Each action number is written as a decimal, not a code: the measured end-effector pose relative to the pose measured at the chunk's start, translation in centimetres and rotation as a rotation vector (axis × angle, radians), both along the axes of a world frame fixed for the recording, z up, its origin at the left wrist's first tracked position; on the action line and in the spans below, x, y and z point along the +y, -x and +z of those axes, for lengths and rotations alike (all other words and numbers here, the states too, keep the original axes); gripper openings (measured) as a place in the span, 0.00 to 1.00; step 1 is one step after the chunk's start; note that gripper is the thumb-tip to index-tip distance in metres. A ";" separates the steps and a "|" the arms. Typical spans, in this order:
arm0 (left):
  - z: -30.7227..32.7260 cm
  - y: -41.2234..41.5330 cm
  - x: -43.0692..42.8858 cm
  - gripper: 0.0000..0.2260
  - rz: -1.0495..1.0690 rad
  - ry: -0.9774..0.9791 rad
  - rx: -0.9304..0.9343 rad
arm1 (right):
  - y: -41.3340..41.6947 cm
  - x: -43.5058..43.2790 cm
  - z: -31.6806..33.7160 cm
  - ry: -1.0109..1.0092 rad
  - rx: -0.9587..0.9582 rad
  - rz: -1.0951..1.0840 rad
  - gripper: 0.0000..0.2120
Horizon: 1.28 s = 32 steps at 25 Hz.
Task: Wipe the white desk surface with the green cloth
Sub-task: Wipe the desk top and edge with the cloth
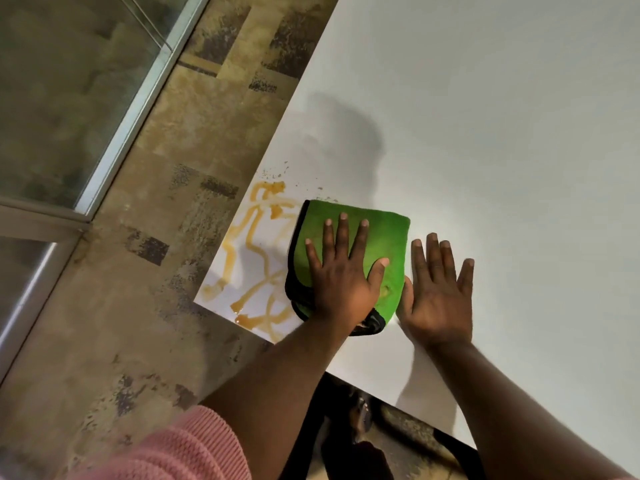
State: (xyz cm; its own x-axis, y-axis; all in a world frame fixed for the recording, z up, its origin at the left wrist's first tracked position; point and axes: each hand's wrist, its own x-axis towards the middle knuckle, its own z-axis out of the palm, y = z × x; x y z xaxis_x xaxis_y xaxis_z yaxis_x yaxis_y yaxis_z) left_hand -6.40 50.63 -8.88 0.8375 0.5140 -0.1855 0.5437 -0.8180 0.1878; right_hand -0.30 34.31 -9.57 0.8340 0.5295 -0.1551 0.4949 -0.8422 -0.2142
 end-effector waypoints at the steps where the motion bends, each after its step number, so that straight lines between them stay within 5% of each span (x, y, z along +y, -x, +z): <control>1: 0.3 0.9 -0.8 0.34 0.034 0.027 0.004 | -0.1 0.0 0.2 0.006 0.008 0.003 0.33; 5: 1.4 4.2 -2.5 0.34 0.057 0.121 0.041 | 0.0 0.1 0.0 0.029 -0.013 0.019 0.32; 12: 0.4 1.8 2.0 0.34 -0.451 0.045 0.087 | -0.1 -0.2 -0.8 -0.005 -0.031 0.022 0.32; 18: -0.4 -1.3 2.0 0.31 -0.179 -0.019 -0.021 | -0.1 -0.3 -0.4 -0.024 0.000 0.021 0.32; 22: -0.7 3.5 -1.5 0.32 -0.066 0.015 -0.074 | 0.1 -0.2 -0.3 -0.033 -0.011 0.016 0.32; 26: -0.8 9.3 -5.7 0.32 -0.029 0.041 -0.024 | 0.2 -0.1 -0.7 -0.042 -0.028 0.020 0.32; 32: -0.1 6.8 0.4 0.31 -0.042 0.062 -0.009 | 0.1 -0.4 -1.2 -0.019 -0.034 0.109 0.34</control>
State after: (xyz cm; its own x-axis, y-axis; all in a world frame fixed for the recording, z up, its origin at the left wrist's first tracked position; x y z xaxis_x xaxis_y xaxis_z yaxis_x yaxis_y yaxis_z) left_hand -13.21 51.05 -8.97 0.8601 0.4659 -0.2079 0.5068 -0.8270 0.2434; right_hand -0.36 33.88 -10.74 0.7762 0.6196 -0.1163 0.5903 -0.7791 -0.2111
